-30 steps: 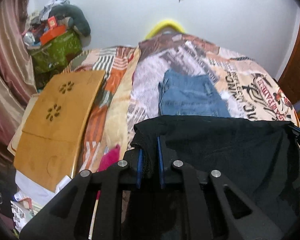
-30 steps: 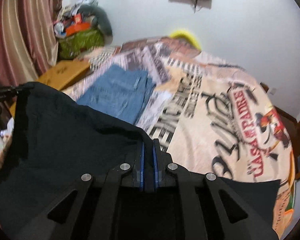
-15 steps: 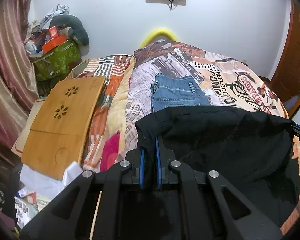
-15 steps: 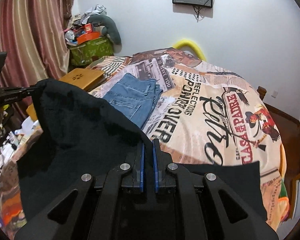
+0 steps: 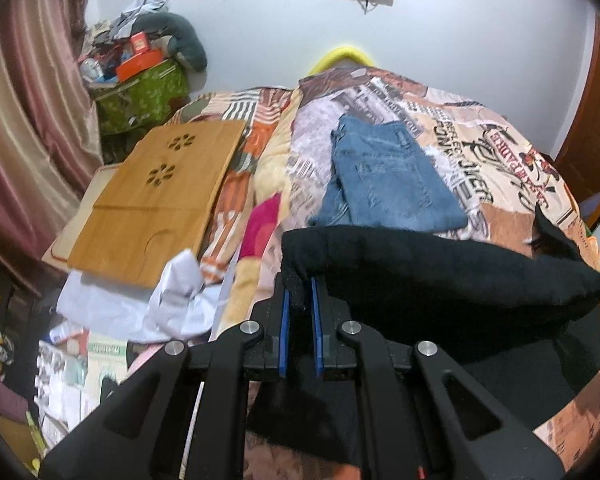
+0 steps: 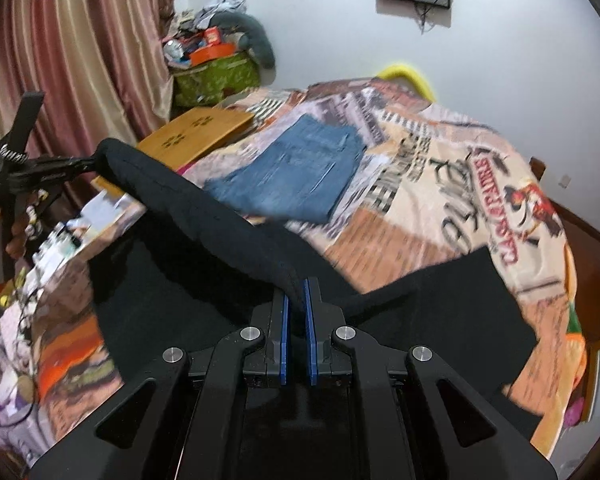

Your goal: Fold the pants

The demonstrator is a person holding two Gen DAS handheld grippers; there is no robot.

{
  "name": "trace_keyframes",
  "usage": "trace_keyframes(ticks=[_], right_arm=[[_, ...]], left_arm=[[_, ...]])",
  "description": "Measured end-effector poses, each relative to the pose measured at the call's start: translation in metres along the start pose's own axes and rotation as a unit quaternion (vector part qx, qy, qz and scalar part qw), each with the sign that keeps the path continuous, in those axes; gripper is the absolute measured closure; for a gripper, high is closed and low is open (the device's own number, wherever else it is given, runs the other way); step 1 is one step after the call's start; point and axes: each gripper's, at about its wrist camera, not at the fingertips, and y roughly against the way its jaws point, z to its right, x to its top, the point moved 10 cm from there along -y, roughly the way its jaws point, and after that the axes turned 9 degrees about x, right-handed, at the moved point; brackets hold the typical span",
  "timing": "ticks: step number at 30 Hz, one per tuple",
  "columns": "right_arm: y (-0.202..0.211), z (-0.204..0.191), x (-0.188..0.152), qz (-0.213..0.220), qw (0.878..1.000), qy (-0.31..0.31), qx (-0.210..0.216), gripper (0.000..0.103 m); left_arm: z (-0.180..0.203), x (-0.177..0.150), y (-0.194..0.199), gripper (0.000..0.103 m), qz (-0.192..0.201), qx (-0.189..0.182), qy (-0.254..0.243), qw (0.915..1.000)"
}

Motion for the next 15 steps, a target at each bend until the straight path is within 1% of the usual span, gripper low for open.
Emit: trace_keyframes(ticks=[1,2,5,7,9,11,12,14,15], right_arm=[[-0.001,-0.004,-0.007,-0.005,1.000,-0.001,0.003,0.097],[-0.003,-0.009,-0.015,-0.012,1.000,-0.002,0.006,0.097],[-0.010,-0.019,-0.035,-0.028,1.000,-0.004,0.008,0.097],[-0.017,-0.026,-0.050,-0.042,0.999,-0.001,0.005,0.097],[-0.022,-0.029,-0.061,-0.054,0.999,0.002,-0.001,0.097],[-0.026,-0.029,-0.070,-0.065,0.998,0.001,-0.005,0.095],[-0.027,-0.028,-0.073,-0.069,0.998,-0.005,-0.006,0.092],[-0.026,-0.027,-0.078,-0.071,0.997,-0.016,-0.012,0.091],[-0.026,-0.025,-0.080,-0.074,0.997,-0.022,-0.013,0.082]], left_arm=[[-0.004,-0.007,0.001,0.099,-0.001,0.008,-0.002,1.0000],[-0.006,-0.010,0.001,0.100,-0.001,0.013,-0.003,0.9999],[-0.013,-0.031,0.000,0.100,-0.012,0.010,0.001,0.9999],[-0.015,-0.049,-0.004,0.100,-0.029,0.006,-0.001,0.9996],[-0.016,-0.064,-0.009,0.100,-0.042,0.012,-0.003,0.9991],[-0.014,-0.076,-0.013,0.100,-0.056,0.005,0.001,0.9984],[-0.013,-0.080,-0.014,0.100,-0.061,0.002,0.003,0.9981],[-0.010,-0.088,-0.017,0.100,-0.071,-0.002,0.005,0.9975],[-0.007,-0.090,-0.017,0.100,-0.073,-0.002,0.004,0.9973]])
